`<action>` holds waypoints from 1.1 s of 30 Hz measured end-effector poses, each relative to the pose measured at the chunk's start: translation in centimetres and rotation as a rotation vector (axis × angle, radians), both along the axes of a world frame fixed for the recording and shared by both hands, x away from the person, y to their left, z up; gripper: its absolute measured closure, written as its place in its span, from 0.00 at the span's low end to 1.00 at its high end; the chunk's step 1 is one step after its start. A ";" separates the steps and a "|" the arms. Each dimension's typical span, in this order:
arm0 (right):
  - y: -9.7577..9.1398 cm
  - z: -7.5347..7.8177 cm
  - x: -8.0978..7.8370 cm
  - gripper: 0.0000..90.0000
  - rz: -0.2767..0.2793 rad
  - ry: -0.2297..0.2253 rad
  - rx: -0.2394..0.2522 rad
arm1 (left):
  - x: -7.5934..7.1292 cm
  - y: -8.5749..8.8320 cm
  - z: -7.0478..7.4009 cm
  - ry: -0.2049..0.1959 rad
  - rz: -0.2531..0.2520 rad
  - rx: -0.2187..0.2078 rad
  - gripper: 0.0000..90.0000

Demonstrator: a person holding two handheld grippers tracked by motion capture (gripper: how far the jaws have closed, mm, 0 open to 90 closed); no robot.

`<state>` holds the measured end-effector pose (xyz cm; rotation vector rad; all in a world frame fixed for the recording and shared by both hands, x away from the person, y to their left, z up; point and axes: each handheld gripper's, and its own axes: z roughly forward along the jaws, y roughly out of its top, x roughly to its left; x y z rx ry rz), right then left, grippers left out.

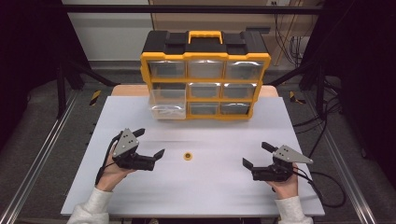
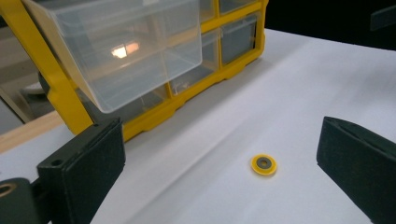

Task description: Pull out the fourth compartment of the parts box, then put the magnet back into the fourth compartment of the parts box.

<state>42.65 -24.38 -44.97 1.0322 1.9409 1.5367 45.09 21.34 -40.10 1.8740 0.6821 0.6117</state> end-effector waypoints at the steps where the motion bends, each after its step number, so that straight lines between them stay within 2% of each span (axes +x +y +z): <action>1: 0.0 0.0 0.0 0.00 0.000 -0.001 0.000 | 0.0 0.0 -0.1 0.003 -0.001 0.003 0.01; 18: 0.1 -0.1 0.1 0.00 -0.003 0.002 -0.006 | 0.2 -2.1 -2.2 0.069 -0.046 0.006 0.01; 21: 0.0 -0.2 0.1 0.00 -0.002 0.004 -0.003 | 0.2 -2.4 -2.4 0.066 -0.059 0.024 0.02; 26: 0.0 -0.2 0.1 0.00 0.001 0.002 0.000 | 0.3 -3.1 -2.6 0.081 -0.076 0.015 0.02; 33: 0.0 -0.2 0.1 0.00 0.001 0.001 0.003 | 0.5 -4.5 -2.6 0.097 -0.080 0.051 0.02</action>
